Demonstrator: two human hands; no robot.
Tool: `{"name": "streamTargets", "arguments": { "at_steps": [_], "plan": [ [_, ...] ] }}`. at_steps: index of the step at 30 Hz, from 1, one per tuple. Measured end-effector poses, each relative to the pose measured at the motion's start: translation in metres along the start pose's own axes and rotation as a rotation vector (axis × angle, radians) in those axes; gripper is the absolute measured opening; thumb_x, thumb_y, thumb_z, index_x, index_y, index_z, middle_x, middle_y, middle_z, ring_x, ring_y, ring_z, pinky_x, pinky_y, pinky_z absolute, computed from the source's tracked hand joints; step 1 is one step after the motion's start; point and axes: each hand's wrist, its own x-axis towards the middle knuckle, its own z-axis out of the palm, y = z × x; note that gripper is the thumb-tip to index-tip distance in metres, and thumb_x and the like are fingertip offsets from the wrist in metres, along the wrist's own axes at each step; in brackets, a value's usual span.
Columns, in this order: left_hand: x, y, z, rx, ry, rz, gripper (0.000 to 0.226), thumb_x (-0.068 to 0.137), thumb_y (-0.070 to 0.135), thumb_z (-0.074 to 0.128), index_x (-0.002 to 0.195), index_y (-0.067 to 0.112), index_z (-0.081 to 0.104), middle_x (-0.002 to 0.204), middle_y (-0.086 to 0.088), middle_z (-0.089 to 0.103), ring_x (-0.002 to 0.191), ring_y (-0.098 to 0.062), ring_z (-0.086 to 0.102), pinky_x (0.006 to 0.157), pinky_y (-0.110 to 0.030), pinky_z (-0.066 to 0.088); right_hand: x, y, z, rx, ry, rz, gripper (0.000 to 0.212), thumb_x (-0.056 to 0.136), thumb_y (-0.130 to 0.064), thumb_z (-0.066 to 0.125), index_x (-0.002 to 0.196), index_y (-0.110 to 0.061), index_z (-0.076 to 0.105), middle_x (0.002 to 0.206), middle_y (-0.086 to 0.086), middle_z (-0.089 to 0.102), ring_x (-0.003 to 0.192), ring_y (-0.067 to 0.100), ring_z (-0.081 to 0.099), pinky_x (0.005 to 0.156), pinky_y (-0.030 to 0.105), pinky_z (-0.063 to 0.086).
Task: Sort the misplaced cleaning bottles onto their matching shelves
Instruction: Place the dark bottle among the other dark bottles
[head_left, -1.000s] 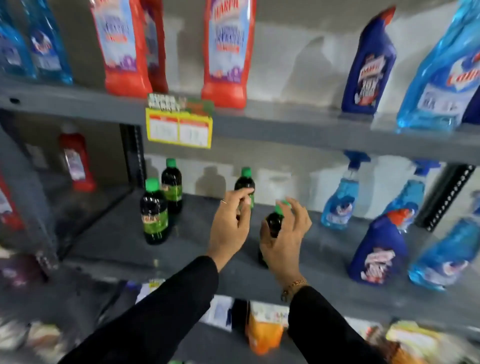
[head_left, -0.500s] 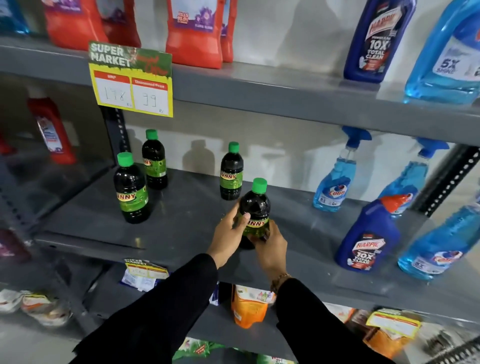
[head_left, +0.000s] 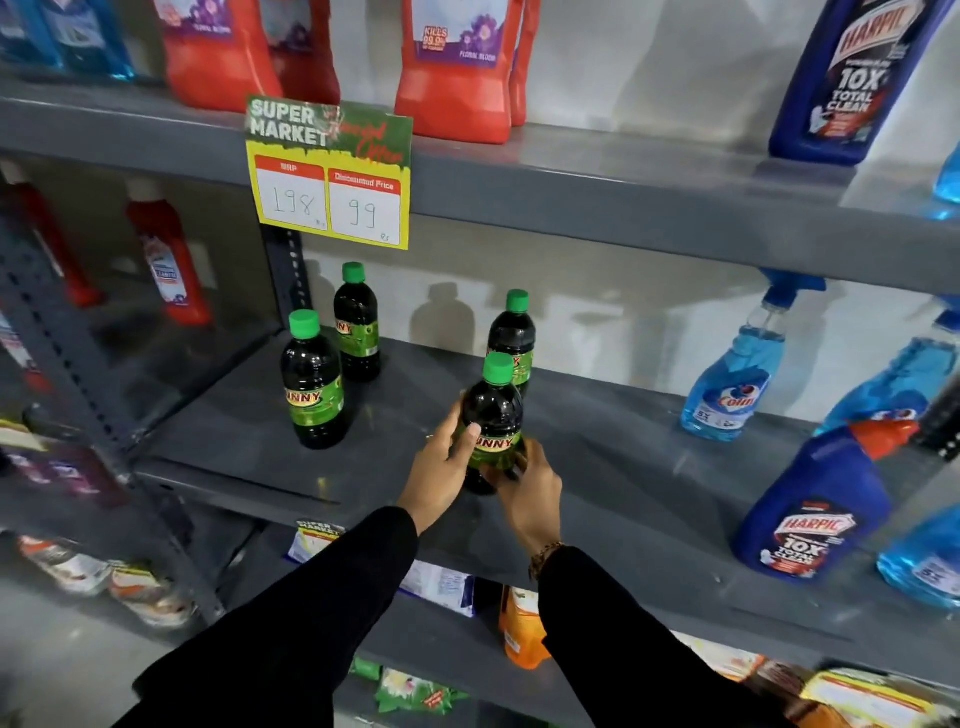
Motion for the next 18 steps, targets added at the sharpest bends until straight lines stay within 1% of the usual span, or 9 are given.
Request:
{"name": "streamTargets", "arguments": {
  "at_steps": [2, 4, 5, 6, 8, 9, 12, 14, 18],
  "plan": [
    [-0.006, -0.001, 0.008, 0.065, 0.088, 0.042, 0.052, 0.095, 0.042, 0.036, 0.143, 0.032, 0.02, 0.15, 0.001, 0.033, 0.136, -0.012, 0.03, 0.113, -0.034, 0.027, -0.004, 0.0, -0.004, 0.008, -0.055, 0.011, 0.06, 0.077, -0.003, 0.069, 0.131, -0.007, 0.042, 0.127, 0.01, 0.06, 0.121, 0.024, 0.054, 0.095, 0.021, 0.04],
    [-0.017, 0.011, 0.02, 0.2, 0.322, 0.13, 0.046, 0.097, 0.035, 0.035, 0.139, 0.018, 0.031, 0.146, -0.009, 0.038, 0.135, -0.02, 0.031, 0.111, -0.04, 0.03, -0.012, -0.005, -0.012, 0.051, -0.028, -0.003, 0.076, 0.079, -0.004, 0.068, 0.142, -0.009, 0.025, 0.141, 0.01, 0.047, 0.129, 0.022, 0.045, 0.108, 0.032, 0.036],
    [-0.023, 0.025, 0.029, 0.242, 0.425, 0.212, 0.041, 0.097, 0.035, 0.035, 0.131, 0.014, 0.04, 0.137, -0.013, 0.044, 0.128, -0.022, 0.036, 0.106, -0.042, 0.035, -0.015, -0.01, -0.021, 0.066, 0.033, -0.057, 0.075, 0.081, -0.003, 0.066, 0.142, -0.011, 0.024, 0.14, 0.011, 0.048, 0.125, 0.02, 0.049, 0.107, 0.035, 0.04],
    [-0.027, 0.043, 0.038, 0.257, 0.485, 0.323, 0.038, 0.095, 0.034, 0.035, 0.122, 0.01, 0.046, 0.127, -0.015, 0.05, 0.119, -0.022, 0.04, 0.101, -0.038, 0.038, -0.017, -0.019, -0.03, 0.069, 0.119, -0.138, 0.068, 0.083, -0.002, 0.063, 0.14, -0.01, 0.029, 0.133, 0.011, 0.054, 0.115, 0.015, 0.055, 0.101, 0.03, 0.045],
    [-0.036, 0.089, 0.058, 0.221, 0.485, 0.584, 0.037, 0.094, 0.034, 0.035, 0.11, 0.005, 0.052, 0.114, -0.017, 0.056, 0.108, -0.02, 0.044, 0.095, -0.025, 0.036, -0.021, -0.043, -0.059, 0.094, 0.309, -0.307, 0.049, 0.085, -0.003, 0.059, 0.131, -0.007, 0.042, 0.11, 0.007, 0.063, 0.094, -0.002, 0.059, 0.086, 0.011, 0.046],
    [-0.038, 0.113, 0.067, 0.184, 0.473, 0.706, 0.037, 0.096, 0.035, 0.033, 0.109, 0.005, 0.052, 0.111, -0.016, 0.058, 0.105, -0.02, 0.046, 0.094, -0.023, 0.036, -0.022, -0.059, -0.078, 0.121, 0.386, -0.394, 0.04, 0.086, -0.006, 0.059, 0.124, -0.007, 0.049, 0.102, 0.002, 0.064, 0.087, -0.006, 0.059, 0.08, 0.008, 0.045],
    [-0.043, 0.187, 0.088, 0.079, 0.518, 1.023, 0.032, 0.097, 0.035, 0.029, 0.108, 0.011, 0.048, 0.106, -0.002, 0.055, 0.099, -0.021, 0.051, 0.087, -0.033, 0.043, -0.027, -0.103, -0.137, 0.154, 0.559, -0.642, 0.02, 0.087, -0.02, 0.052, 0.106, -0.019, 0.059, 0.09, -0.003, 0.065, 0.071, 0.003, 0.063, 0.068, 0.018, 0.052],
    [-0.047, 0.237, 0.102, -0.042, 0.511, 1.164, 0.027, 0.097, 0.031, 0.033, 0.106, 0.012, 0.049, 0.099, 0.001, 0.055, 0.094, -0.016, 0.053, 0.084, -0.028, 0.044, -0.033, -0.129, -0.184, 0.159, 0.69, -0.794, 0.015, 0.09, -0.022, 0.051, 0.103, -0.021, 0.058, 0.089, -0.001, 0.065, 0.063, 0.007, 0.063, 0.063, 0.02, 0.053],
    [-0.034, 0.319, 0.128, -0.172, 0.347, 1.089, 0.019, 0.093, 0.019, 0.044, 0.107, 0.012, 0.056, 0.097, 0.01, 0.056, 0.087, 0.005, 0.053, 0.08, -0.008, 0.039, -0.028, -0.171, -0.265, 0.001, 0.981, -1.015, 0.015, 0.09, -0.013, 0.055, 0.098, -0.004, 0.063, 0.091, 0.007, 0.064, 0.08, 0.018, 0.06, 0.079, 0.021, 0.047]
  ]
}}
